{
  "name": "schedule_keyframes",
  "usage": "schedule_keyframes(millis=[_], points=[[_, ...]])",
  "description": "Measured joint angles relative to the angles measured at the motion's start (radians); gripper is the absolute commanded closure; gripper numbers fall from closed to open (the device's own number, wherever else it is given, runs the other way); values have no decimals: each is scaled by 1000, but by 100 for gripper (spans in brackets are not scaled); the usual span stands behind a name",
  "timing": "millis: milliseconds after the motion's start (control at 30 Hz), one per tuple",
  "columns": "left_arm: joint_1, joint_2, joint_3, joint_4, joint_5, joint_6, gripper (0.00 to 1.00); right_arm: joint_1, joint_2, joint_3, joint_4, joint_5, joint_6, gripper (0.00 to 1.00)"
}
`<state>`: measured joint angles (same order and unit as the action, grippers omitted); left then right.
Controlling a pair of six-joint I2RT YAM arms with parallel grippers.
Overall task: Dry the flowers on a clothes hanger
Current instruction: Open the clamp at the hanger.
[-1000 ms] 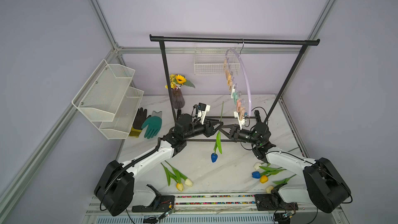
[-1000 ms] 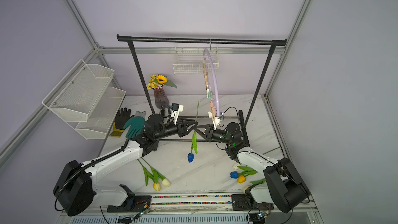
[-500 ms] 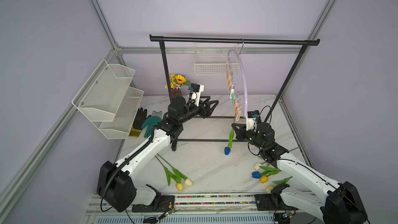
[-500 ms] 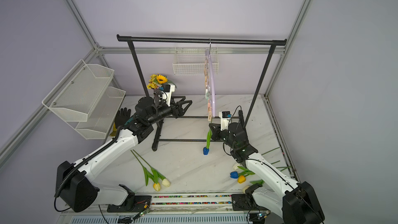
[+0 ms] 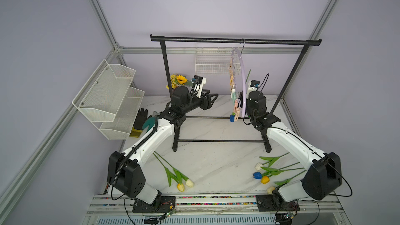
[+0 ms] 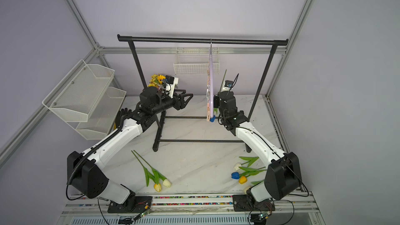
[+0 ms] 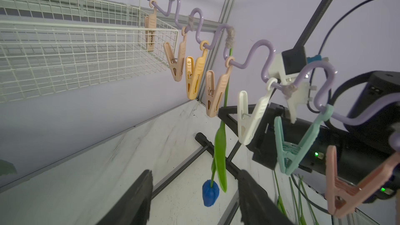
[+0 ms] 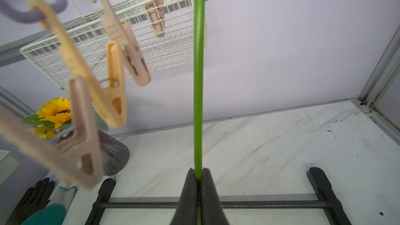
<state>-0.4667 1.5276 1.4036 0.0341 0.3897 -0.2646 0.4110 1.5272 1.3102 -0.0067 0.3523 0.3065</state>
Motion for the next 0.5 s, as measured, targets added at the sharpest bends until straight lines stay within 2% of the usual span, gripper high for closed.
schedule_keyframes(millis=[300, 500], points=[[0, -9, 13, -64, 0, 22, 38, -144, 192, 237, -52, -14, 43, 100], [0, -29, 13, -83, 0, 23, 38, -145, 249, 332, 21, -194, -11, 100]])
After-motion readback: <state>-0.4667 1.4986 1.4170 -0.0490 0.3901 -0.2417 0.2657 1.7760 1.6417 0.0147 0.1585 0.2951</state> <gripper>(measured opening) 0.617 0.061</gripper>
